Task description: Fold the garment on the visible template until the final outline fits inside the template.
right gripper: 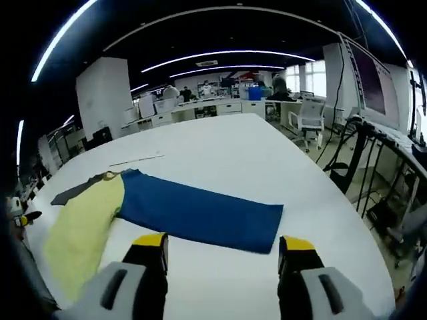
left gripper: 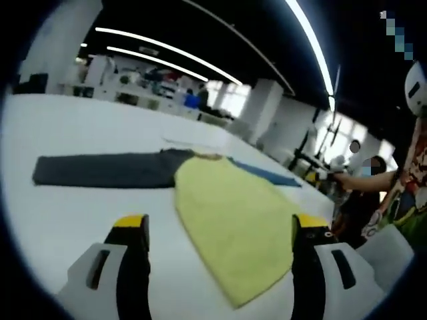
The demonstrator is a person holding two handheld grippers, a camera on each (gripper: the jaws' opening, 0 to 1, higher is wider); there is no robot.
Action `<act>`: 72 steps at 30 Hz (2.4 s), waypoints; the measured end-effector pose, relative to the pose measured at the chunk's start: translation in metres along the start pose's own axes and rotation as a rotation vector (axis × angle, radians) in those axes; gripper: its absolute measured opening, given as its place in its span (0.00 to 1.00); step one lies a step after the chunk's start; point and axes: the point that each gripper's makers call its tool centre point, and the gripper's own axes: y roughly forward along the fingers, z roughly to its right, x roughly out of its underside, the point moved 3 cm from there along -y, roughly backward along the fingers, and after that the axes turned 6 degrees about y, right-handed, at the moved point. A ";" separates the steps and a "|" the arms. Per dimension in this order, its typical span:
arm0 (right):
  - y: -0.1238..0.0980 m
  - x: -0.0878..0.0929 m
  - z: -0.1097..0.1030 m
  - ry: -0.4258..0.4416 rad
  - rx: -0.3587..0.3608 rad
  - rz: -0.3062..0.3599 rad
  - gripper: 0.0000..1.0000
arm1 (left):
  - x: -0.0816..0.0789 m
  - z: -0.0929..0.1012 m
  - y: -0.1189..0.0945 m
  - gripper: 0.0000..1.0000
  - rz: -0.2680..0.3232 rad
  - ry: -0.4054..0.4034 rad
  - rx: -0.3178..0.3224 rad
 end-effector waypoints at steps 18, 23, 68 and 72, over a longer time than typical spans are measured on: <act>0.030 0.023 0.039 0.279 0.138 -0.064 0.26 | 0.009 -0.002 -0.005 0.83 -0.021 -0.047 -0.025; 0.034 0.025 0.036 0.390 0.116 -0.021 0.11 | 0.010 -0.003 -0.005 0.83 -0.023 -0.053 -0.029; 0.104 -0.098 -0.248 0.160 -0.579 -0.027 0.00 | -0.009 0.000 -0.005 0.76 0.012 -0.039 0.001; 0.108 -0.092 -0.280 0.148 -0.636 -0.051 0.00 | -0.011 0.000 -0.006 0.76 0.017 -0.039 -0.002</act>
